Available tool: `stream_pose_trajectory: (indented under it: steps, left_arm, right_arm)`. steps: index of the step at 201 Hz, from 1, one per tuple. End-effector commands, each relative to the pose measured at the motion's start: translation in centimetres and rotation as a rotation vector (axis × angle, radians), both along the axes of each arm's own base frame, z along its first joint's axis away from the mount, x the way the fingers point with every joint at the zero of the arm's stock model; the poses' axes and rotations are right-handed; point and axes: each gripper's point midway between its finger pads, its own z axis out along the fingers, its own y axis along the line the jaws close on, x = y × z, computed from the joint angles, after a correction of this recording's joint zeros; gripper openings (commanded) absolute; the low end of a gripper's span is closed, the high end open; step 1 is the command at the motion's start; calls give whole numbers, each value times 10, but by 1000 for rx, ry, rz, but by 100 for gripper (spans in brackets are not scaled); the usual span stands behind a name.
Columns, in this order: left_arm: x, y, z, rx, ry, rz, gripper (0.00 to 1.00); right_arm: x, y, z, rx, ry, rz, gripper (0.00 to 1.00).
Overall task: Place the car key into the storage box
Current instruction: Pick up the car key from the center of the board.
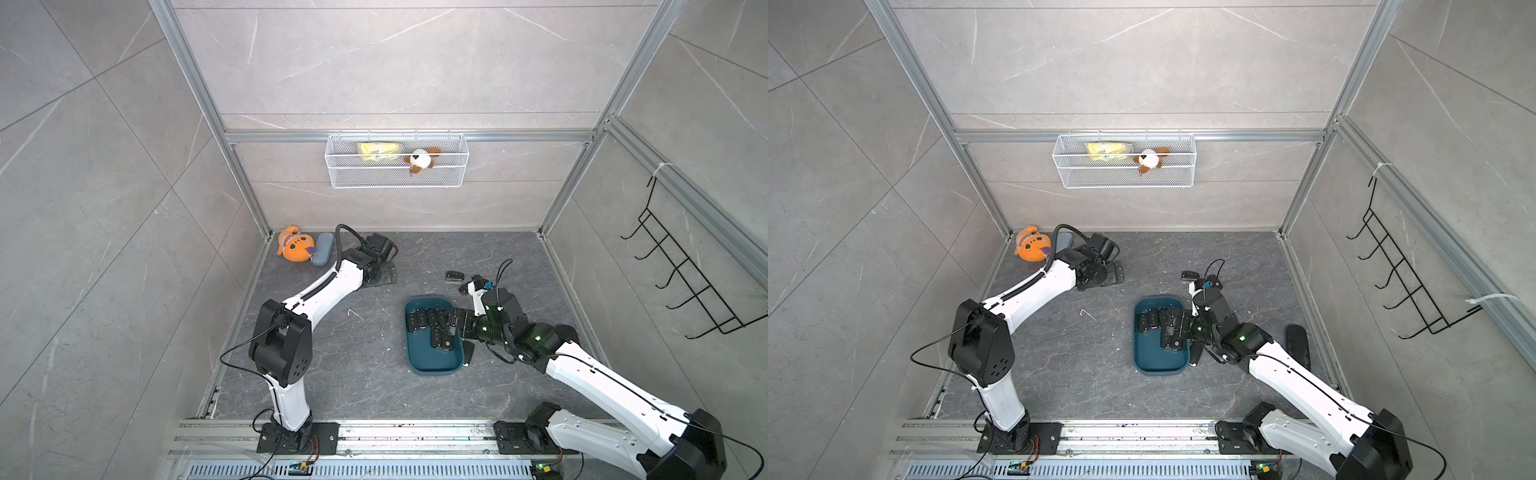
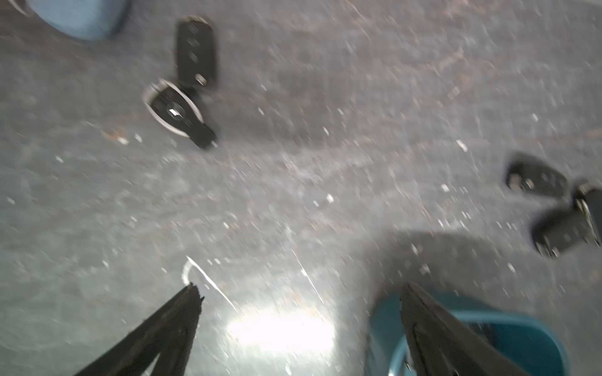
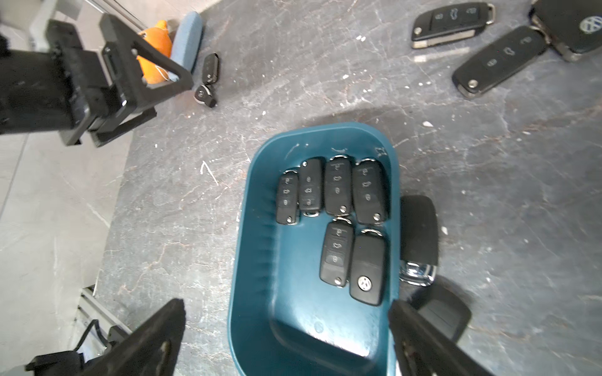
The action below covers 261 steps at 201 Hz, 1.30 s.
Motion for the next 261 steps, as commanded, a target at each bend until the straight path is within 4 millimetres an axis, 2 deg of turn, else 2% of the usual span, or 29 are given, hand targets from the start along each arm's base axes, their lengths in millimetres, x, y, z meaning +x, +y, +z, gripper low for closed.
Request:
stream_pose_trajectory:
  steps: [1, 34, 72, 119, 141, 147, 149, 153, 207, 235, 261]
  left_arm:
    - [32, 16, 9, 56, -50, -19, 97]
    - [70, 46, -7, 84, -36, 21, 94]
    - [107, 72, -28, 87, -20, 48, 84]
    - [138, 93, -56, 101, 11, 63, 78]
    - [145, 98, -74, 97, 42, 70, 76]
    - [147, 98, -71, 90, 39, 68, 75]
    - [146, 98, -84, 94, 62, 66, 75]
    - [147, 99, -90, 94, 74, 66, 75]
    - [155, 96, -117, 111, 122, 35, 70]
    - [157, 97, -125, 131, 141, 28, 58]
    - [157, 95, -124, 123, 141, 21, 41]
  right_arm:
    - [9, 8, 17, 22, -41, 16, 99]
    - [18, 14, 19, 39, -35, 2, 99]
    - [27, 19, 19, 36, -22, -11, 99]
    - [33, 21, 21, 30, -20, -25, 99]
    - [35, 20, 21, 28, -18, -35, 99]
    - [35, 20, 20, 28, -17, -35, 99]
    - [35, 20, 21, 27, -18, -36, 99]
    - [35, 20, 21, 27, -18, -37, 99]
    - [36, 15, 17, 3, -9, -56, 99]
    - [36, 14, 15, -3, -2, -65, 99]
    - [35, 13, 12, -6, 4, -68, 99]
